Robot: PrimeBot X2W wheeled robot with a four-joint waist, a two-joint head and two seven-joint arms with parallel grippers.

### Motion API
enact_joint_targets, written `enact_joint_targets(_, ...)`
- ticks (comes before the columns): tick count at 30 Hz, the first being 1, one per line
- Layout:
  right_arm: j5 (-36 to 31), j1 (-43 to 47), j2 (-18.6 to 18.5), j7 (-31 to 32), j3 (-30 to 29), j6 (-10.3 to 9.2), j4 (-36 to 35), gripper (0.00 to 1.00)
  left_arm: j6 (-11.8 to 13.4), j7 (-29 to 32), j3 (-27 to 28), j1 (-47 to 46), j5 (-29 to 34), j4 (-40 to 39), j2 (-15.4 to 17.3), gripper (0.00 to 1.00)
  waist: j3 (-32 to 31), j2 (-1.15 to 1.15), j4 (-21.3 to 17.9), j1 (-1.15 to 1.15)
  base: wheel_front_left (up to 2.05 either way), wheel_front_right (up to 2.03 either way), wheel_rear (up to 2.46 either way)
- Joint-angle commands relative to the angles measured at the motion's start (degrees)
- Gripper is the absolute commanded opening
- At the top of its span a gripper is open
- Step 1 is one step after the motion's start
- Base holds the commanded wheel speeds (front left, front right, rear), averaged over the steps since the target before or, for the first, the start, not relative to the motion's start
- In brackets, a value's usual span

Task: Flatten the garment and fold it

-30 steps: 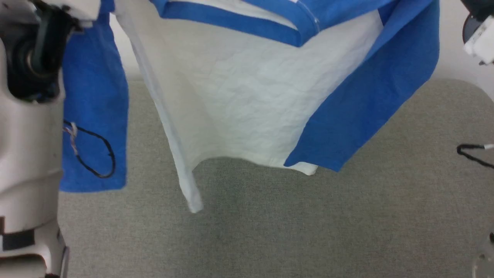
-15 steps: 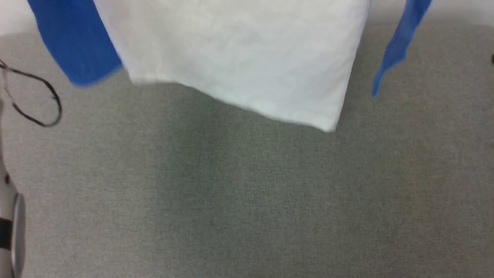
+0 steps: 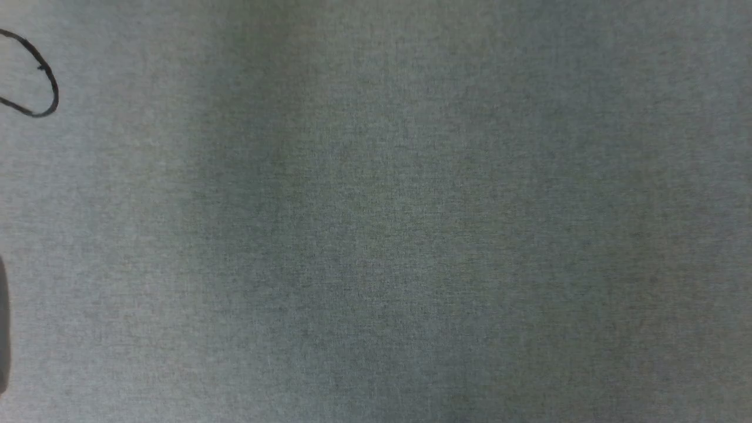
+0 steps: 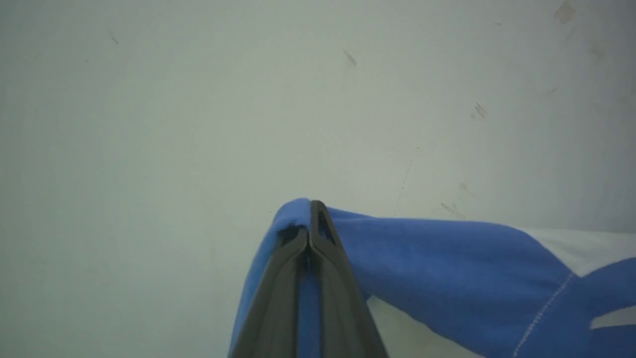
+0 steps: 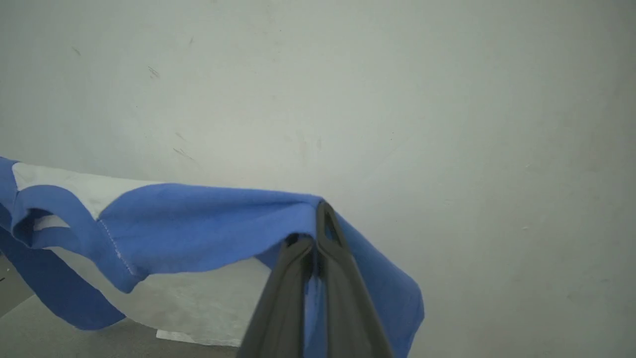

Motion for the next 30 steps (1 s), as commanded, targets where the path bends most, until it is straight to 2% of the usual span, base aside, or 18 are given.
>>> enact_joint_targets(1, 0.99, -0.34, -1.22, -1.26, 0.56, -0.05, 0.79, 0.0, -0.62, -1.35, 0.01, 0.35, -0.4, 0.98, -0.66, 0.0, 2.84, 0.0, 1.0, -0.02, 0.0, 0.0, 0.0)
enact_joint_targets(8, 7.06, 8.58, -5.26, -2.81, 4.59, -0.05, -0.48, 0.0, -3.78, -5.31, -0.96, 7.17, -2.04, 4.63, -2.09, 0.0, -0.27, 0.0, 2.9, -0.02, 0.0, 0.0, 0.0)
enact_joint_targets(12, 11.55, 19.53, -7.67, -3.35, 6.69, -0.05, -4.9, 0.0, -4.42, -7.62, -0.97, 14.89, -3.33, 5.24, -2.85, 0.0, -5.0, 0.0, 3.55, -0.02, 0.0, 0.0, 0.0)
enact_joint_targets(15, 13.1, 30.13, -9.73, -4.53, 8.1, -0.05, -9.26, 0.0, -3.95, -9.16, 0.22, 23.14, -5.47, 3.76, -3.7, 0.0, -9.34, 0.0, 3.58, -0.02, 0.0, 0.0, 0.0)
enact_joint_targets(18, 13.88, 42.13, -10.81, -5.61, 8.36, -0.05, -12.63, 0.0, -2.41, -9.94, 1.71, 33.89, -7.86, 0.02, -4.72, 0.0, -13.69, 0.0, 3.51, -0.02, 0.0, 0.0, 0.0)
enact_joint_targets(22, 13.54, 57.14, -10.52, -7.12, 7.57, -0.05, -15.91, 0.0, 1.21, -9.33, 2.72, 49.77, -10.02, -6.61, -6.35, 0.0, -18.12, 0.0, 3.47, -0.02, 0.0, 0.0, 0.0)
enact_joint_targets(23, 13.54, 57.14, -10.52, -7.12, 7.57, -0.05, -15.91, 0.0, 1.21, -9.33, 2.72, 49.77, -10.02, -6.61, -6.35, 0.0, -18.12, 0.0, 3.47, -0.02, 0.0, 0.0, 0.0)
enact_joint_targets(24, 12.99, 63.45, -9.69, -8.13, 6.84, -0.05, -17.19, 0.0, 2.99, -8.75, 3.11, 57.17, -11.19, -9.41, -7.43, 0.0, -19.73, 0.0, 3.52, -0.02, 0.0, 0.0, 0.0)
enact_joint_targets(27, 11.32, 71.49, -8.48, -9.51, 5.56, -0.05, -18.29, 0.0, 5.52, -7.91, 3.12, 66.69, -12.21, -12.7, -8.88, 0.0, -21.65, 0.0, 3.73, -0.02, 0.0, 0.0, 0.0)
enact_joint_targets(28, 11.32, 71.49, -8.48, -9.51, 5.56, -0.05, -18.29, 0.0, 5.52, -7.91, 3.12, 66.69, -12.21, -12.7, -8.88, 0.0, -21.65, 0.0, 3.73, -0.02, 0.0, 0.0, 0.0)
enact_joint_targets(30, 9.79, 75.75, -8.0, -9.68, 5.5, -0.05, -18.63, 0.0, 7.05, -7.07, 3.13, 71.9, -12.76, -14.11, -9.43, 0.0, -22.7, 0.0, 3.71, -0.02, 0.0, 0.0, 0.0)
